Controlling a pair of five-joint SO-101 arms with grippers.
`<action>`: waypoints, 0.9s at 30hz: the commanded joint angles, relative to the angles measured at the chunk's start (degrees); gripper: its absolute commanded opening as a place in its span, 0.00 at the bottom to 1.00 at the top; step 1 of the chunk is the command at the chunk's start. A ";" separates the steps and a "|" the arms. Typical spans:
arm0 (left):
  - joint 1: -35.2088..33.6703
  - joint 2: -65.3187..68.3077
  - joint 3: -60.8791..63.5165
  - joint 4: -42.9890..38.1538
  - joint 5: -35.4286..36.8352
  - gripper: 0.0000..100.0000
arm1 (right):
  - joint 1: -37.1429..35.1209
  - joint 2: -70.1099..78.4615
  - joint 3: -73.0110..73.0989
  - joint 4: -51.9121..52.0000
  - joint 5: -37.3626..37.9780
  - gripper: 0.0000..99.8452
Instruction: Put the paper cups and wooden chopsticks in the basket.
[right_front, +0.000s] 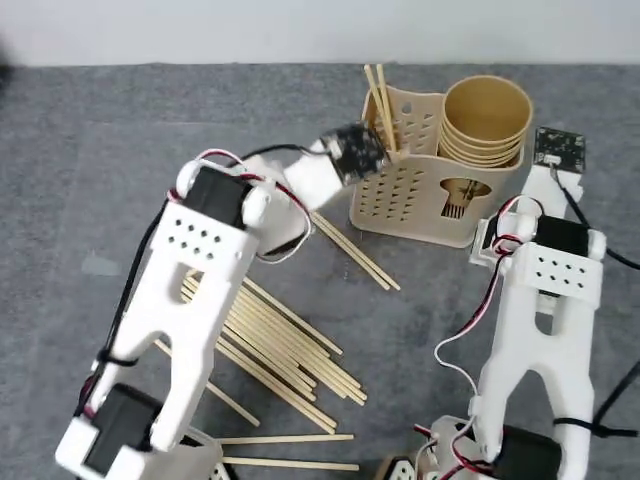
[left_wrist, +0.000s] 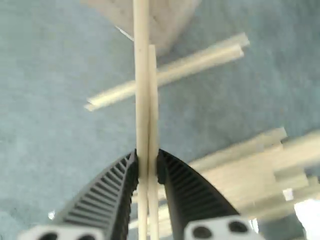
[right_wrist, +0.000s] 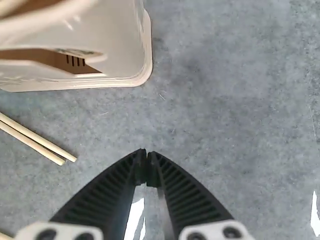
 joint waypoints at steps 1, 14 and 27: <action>0.79 -4.75 -1.98 -7.91 6.86 0.01 | 0.75 -2.68 -2.02 -0.04 -0.35 0.01; 2.64 -4.40 -13.14 -36.66 31.03 0.01 | 0.31 -2.15 -1.85 -0.04 -0.35 0.01; 8.35 1.14 -13.05 -60.40 37.36 0.01 | 0.22 -2.07 -1.85 -0.04 -0.44 0.01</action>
